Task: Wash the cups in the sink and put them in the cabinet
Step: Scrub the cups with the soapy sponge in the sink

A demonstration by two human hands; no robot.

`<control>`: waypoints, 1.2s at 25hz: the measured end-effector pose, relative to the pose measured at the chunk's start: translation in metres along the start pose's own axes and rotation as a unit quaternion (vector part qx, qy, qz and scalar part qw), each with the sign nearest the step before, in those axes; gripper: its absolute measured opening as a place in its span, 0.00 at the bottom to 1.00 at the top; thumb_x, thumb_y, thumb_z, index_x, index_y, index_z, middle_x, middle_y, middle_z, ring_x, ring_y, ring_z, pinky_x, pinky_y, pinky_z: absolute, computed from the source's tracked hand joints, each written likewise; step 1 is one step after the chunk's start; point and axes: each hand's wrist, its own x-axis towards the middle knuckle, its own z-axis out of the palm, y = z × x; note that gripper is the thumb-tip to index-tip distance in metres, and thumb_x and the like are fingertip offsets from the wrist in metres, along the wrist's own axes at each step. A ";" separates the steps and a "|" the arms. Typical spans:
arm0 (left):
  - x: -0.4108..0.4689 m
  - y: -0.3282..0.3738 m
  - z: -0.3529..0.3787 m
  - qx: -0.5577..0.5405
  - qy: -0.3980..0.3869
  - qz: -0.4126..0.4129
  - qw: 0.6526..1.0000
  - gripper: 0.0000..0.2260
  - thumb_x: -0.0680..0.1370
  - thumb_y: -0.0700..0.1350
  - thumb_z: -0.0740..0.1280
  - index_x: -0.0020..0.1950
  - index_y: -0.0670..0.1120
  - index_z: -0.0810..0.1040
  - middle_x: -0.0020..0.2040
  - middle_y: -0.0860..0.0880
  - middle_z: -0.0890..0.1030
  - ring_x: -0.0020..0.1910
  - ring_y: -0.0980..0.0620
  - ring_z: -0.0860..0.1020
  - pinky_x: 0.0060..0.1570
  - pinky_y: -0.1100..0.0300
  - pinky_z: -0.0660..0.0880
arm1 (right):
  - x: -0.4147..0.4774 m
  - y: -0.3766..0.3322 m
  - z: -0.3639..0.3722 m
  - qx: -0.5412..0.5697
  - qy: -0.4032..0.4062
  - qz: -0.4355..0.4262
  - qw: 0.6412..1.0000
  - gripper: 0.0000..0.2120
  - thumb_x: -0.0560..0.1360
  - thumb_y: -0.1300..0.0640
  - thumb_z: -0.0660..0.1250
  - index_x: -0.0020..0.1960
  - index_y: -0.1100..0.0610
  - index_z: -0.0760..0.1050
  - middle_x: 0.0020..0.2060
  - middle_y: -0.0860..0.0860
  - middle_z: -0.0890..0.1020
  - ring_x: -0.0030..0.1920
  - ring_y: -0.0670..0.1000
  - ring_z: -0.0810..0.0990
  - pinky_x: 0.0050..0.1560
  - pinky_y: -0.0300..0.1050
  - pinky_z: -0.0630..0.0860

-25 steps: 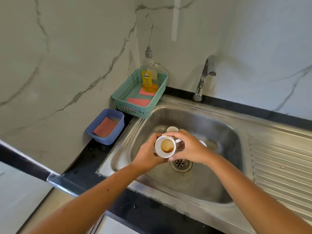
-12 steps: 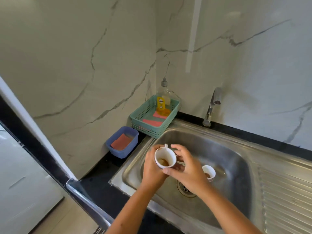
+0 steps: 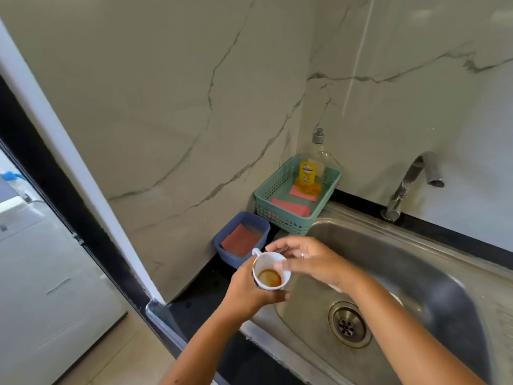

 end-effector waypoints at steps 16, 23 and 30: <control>-0.005 -0.041 -0.042 -0.045 0.267 -0.111 0.956 0.27 0.60 0.39 0.81 0.53 0.51 0.75 0.49 0.50 0.80 0.48 0.51 0.79 0.49 0.53 0.78 | 0.190 0.015 0.054 -0.541 -0.132 0.169 0.813 0.21 0.76 0.45 0.55 0.62 0.53 0.75 0.60 0.55 0.78 0.60 0.58 0.76 0.61 0.50 0.70; 0.003 -0.039 -0.039 -0.049 0.281 -0.116 0.952 0.28 0.60 0.39 0.81 0.56 0.50 0.74 0.50 0.50 0.79 0.50 0.51 0.78 0.50 0.54 0.78 | 0.193 0.022 0.050 -0.533 -0.152 0.132 0.822 0.15 0.80 0.56 0.58 0.64 0.59 0.74 0.59 0.57 0.78 0.59 0.58 0.76 0.63 0.50 0.70; 0.005 -0.040 -0.037 -0.061 0.286 -0.126 0.948 0.28 0.60 0.39 0.81 0.55 0.50 0.73 0.50 0.49 0.79 0.50 0.50 0.78 0.53 0.48 0.79 | 0.194 0.008 0.048 -0.550 -0.118 0.112 0.819 0.16 0.77 0.59 0.62 0.64 0.58 0.75 0.58 0.54 0.79 0.58 0.57 0.77 0.58 0.46 0.74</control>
